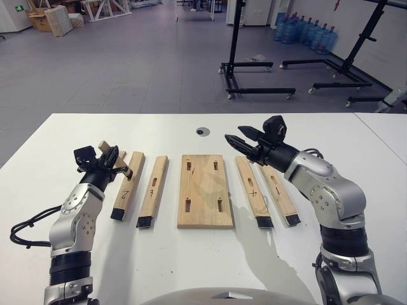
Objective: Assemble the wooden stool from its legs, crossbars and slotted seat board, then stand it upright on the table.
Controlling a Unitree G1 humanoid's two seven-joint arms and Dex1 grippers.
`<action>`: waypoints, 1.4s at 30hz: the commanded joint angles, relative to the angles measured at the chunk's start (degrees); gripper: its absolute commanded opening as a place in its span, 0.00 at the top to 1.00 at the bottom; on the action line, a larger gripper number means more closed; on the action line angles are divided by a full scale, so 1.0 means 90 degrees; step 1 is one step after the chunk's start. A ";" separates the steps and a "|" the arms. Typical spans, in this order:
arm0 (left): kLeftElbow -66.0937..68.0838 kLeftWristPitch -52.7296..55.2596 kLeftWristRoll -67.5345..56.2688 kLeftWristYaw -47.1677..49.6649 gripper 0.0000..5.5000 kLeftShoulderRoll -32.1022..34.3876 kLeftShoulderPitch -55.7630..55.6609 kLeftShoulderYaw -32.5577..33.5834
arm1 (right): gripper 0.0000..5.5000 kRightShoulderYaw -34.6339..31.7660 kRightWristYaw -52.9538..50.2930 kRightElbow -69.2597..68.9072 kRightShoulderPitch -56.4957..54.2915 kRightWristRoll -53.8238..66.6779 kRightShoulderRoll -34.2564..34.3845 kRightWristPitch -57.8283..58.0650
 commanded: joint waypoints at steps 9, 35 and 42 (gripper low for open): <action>0.0232 -0.0090 0.0417 -0.0206 0.93 -0.0080 -0.0053 0.0072 | 0.47 0.0097 -0.0017 0.0026 -0.0014 -0.0006 0.0008 -0.0069; 0.0694 -0.0368 0.0570 -0.0507 0.93 -0.0218 -0.0032 0.0304 | 0.47 0.0214 -0.0016 0.0011 -0.0039 -0.0002 0.0049 -0.0076; 0.0472 -0.0203 0.0550 -0.0398 0.93 -0.0266 -0.0038 0.0337 | 0.47 0.0233 -0.0023 0.0004 -0.0038 -0.0001 0.0068 -0.0079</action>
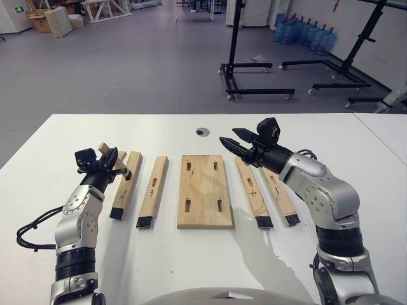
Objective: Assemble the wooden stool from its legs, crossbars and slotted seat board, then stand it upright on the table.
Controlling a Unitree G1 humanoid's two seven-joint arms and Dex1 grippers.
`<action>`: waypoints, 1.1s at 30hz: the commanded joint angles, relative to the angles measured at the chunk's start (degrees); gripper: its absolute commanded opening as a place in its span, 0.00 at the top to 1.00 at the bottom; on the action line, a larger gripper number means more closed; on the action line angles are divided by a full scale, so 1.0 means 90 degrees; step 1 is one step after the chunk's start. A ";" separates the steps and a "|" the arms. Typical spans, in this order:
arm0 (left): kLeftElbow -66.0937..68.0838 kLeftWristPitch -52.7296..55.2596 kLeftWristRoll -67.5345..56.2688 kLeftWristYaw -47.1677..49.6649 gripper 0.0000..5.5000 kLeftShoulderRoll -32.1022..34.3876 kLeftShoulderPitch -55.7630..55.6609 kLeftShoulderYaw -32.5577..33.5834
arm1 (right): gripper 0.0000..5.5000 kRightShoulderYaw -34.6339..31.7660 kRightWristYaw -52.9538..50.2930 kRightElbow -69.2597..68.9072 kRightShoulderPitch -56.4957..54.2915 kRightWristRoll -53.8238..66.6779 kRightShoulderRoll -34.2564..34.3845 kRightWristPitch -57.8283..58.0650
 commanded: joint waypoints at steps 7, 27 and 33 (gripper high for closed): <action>-0.0535 0.0406 -0.0063 0.0214 0.93 -0.0023 0.0062 0.0107 | 0.47 0.0046 -0.0038 -0.0031 -0.0035 0.0003 0.0035 -0.0038; 0.0141 -0.0061 0.0339 0.0086 0.93 -0.0185 0.0123 -0.0077 | 0.47 0.0058 -0.0018 -0.0024 -0.0045 -0.0015 0.0029 -0.0026; -0.0122 0.0068 0.0248 0.0127 0.93 -0.0123 0.0024 0.0017 | 0.47 0.0070 -0.0027 -0.0048 -0.0037 -0.0004 0.0058 -0.0031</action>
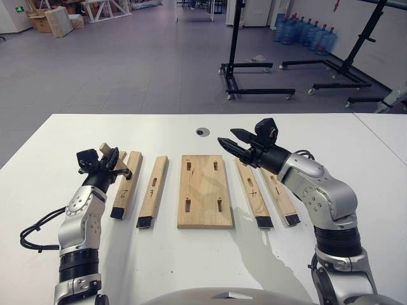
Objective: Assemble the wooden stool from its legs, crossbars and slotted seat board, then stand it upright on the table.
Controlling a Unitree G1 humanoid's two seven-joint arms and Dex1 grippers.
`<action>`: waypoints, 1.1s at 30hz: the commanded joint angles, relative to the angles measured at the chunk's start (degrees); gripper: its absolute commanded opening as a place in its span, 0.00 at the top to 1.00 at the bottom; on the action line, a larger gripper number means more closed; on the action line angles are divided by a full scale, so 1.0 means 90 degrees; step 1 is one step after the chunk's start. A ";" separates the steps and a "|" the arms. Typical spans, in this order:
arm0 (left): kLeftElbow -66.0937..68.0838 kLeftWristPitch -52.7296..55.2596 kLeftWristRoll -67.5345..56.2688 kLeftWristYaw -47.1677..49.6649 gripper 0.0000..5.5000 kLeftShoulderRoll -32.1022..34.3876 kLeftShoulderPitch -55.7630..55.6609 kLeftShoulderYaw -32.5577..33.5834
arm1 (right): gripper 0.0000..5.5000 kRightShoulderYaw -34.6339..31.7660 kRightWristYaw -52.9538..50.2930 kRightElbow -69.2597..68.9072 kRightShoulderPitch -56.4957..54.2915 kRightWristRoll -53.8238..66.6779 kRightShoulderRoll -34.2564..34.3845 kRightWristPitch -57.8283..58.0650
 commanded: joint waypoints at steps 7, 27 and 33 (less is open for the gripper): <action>-0.0190 0.0303 0.0022 0.0104 0.93 0.0062 0.0012 0.0042 | 0.47 0.0021 -0.0033 -0.0048 -0.0034 -0.0001 0.0008 -0.0019; -0.0529 0.0480 0.0023 0.0282 0.93 -0.0026 0.0018 0.0102 | 0.47 0.0052 -0.0055 -0.0087 -0.0009 0.0013 0.0022 -0.0003; -0.0298 0.0344 0.0090 0.0253 0.93 -0.0098 0.0053 0.0093 | 0.47 0.0067 -0.0034 -0.0072 -0.0021 0.0012 0.0006 0.0002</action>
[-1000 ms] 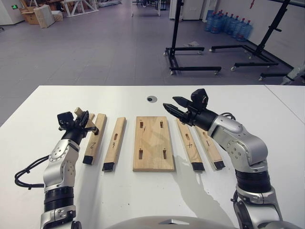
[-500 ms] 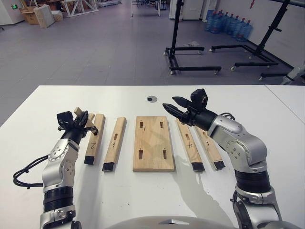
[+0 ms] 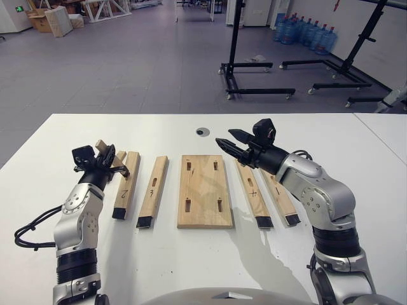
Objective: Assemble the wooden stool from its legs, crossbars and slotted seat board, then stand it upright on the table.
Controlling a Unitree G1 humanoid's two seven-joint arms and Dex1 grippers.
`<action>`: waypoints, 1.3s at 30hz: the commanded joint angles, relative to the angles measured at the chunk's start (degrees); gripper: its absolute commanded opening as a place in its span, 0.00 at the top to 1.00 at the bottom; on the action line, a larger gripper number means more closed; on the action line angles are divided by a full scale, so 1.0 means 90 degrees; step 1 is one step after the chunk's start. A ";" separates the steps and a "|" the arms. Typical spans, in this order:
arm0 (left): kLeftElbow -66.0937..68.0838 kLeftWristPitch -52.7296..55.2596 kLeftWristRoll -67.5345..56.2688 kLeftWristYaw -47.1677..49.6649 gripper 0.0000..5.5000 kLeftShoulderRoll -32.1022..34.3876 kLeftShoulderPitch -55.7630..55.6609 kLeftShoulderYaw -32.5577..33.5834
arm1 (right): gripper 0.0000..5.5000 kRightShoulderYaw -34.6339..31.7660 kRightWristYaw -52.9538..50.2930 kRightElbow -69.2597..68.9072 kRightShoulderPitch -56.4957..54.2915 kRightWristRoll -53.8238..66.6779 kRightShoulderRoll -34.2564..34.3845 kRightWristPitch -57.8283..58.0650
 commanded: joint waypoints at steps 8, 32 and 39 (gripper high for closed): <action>0.0659 -0.0480 0.0356 -0.0103 0.93 -0.0031 0.0153 -0.0202 | 0.47 -0.0014 -0.0019 -0.0053 -0.0014 0.0016 -0.0045 0.0017; 0.1080 -0.1376 0.1433 0.0060 0.66 0.0028 0.0650 -0.0857 | 0.47 0.0063 -0.0077 -0.0129 0.0094 0.0013 0.0003 0.0014; -0.1837 0.0576 0.1109 0.0711 0.66 0.0432 -0.0135 -0.0481 | 0.47 0.0072 -0.0113 -0.0175 0.0073 0.0045 0.0030 0.0019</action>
